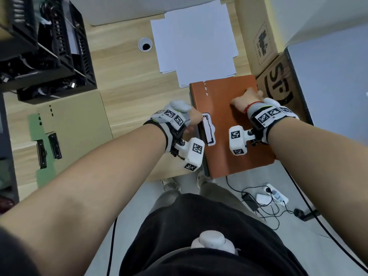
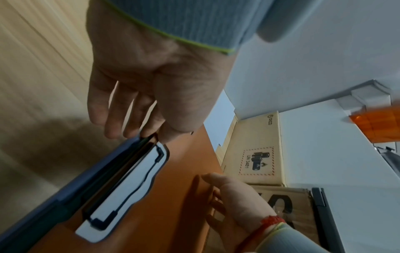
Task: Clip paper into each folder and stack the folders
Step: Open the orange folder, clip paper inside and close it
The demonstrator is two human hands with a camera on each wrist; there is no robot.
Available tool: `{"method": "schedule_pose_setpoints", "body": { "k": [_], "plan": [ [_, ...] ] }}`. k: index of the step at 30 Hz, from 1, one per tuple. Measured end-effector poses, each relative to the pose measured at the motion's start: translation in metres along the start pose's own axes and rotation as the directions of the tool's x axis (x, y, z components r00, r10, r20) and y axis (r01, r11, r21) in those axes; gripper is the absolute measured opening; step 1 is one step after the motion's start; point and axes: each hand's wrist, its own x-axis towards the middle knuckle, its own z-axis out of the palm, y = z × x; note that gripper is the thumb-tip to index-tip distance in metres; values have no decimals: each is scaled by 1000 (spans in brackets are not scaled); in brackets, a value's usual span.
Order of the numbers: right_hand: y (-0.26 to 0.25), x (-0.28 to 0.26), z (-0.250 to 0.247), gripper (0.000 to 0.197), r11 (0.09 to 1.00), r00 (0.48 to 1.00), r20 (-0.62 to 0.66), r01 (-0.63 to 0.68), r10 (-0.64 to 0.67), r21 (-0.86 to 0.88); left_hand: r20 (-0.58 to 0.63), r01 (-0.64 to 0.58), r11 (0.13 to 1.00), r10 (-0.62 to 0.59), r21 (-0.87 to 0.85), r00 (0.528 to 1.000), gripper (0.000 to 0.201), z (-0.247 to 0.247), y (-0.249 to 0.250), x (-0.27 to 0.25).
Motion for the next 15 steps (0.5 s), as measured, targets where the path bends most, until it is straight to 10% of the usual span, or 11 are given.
{"method": "schedule_pose_setpoints", "body": {
  "k": [15],
  "plan": [
    [-157, -95, 51, 10, 896, 860, 286, 350, -422, 272, -269, 89, 934, -190, -346, 944, 22, -126, -120, -34]
  ]
}}
